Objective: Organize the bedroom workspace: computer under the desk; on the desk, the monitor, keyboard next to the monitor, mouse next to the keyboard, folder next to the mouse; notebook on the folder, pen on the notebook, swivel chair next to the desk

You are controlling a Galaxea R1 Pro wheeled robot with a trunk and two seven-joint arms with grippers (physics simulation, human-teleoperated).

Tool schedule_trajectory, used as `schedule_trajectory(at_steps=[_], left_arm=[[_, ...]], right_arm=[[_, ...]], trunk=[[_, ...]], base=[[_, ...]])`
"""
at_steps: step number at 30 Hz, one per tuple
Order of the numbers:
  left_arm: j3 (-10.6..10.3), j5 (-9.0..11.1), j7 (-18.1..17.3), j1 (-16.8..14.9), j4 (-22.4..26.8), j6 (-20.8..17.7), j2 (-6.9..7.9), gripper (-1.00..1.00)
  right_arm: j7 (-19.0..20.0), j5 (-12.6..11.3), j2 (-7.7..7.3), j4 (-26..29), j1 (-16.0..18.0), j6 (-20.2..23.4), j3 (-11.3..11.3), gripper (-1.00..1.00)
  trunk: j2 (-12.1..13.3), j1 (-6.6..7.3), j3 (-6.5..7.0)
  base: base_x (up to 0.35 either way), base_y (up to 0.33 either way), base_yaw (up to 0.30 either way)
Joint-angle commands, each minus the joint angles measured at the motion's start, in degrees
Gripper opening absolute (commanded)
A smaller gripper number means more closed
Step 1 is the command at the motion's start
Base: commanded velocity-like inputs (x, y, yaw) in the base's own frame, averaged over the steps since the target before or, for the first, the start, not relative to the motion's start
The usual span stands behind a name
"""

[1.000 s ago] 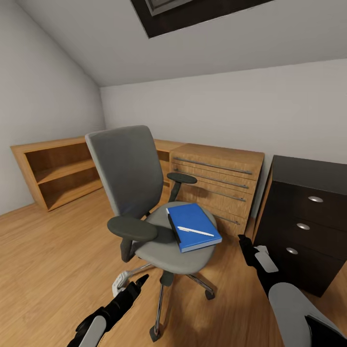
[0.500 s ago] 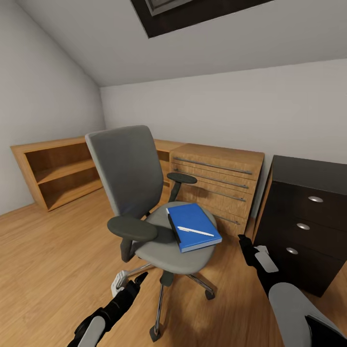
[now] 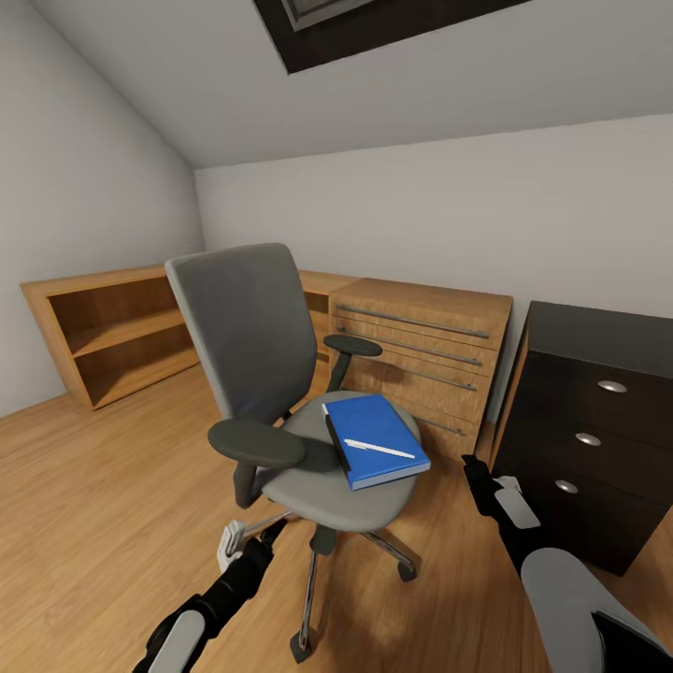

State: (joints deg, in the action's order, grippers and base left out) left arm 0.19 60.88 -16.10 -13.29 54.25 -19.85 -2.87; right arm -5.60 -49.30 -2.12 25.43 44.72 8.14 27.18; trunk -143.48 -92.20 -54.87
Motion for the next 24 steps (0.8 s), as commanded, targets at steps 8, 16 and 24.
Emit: schedule_trajectory(at_steps=[8,16,24], left_arm=[[-0.1,1.2,-2.4,-0.1,0.0,-0.4,-0.15,1.0],[-0.1,1.2,-3.2,-0.2,-0.5,-0.3,0.09,1.0],[0.0,1.0,-3.2,-0.1,-0.9,-0.4,0.4,1.0]], right_arm=[[-0.3,-0.4,0.01,0.1,0.0,0.3,0.2,1.0],[-0.3,-0.4,0.01,0.1,0.0,0.4,0.2,1.0],[-0.3,-0.4,0.01,0.1,0.0,0.3,0.1,1.0]], trunk=[[0.0,0.01,-0.06],[0.0,0.01,-0.06],[0.0,0.01,-0.06]], base=[[0.103,-0.051,0.0],[0.081,-0.037,0.0],[0.22,0.006,0.0]])
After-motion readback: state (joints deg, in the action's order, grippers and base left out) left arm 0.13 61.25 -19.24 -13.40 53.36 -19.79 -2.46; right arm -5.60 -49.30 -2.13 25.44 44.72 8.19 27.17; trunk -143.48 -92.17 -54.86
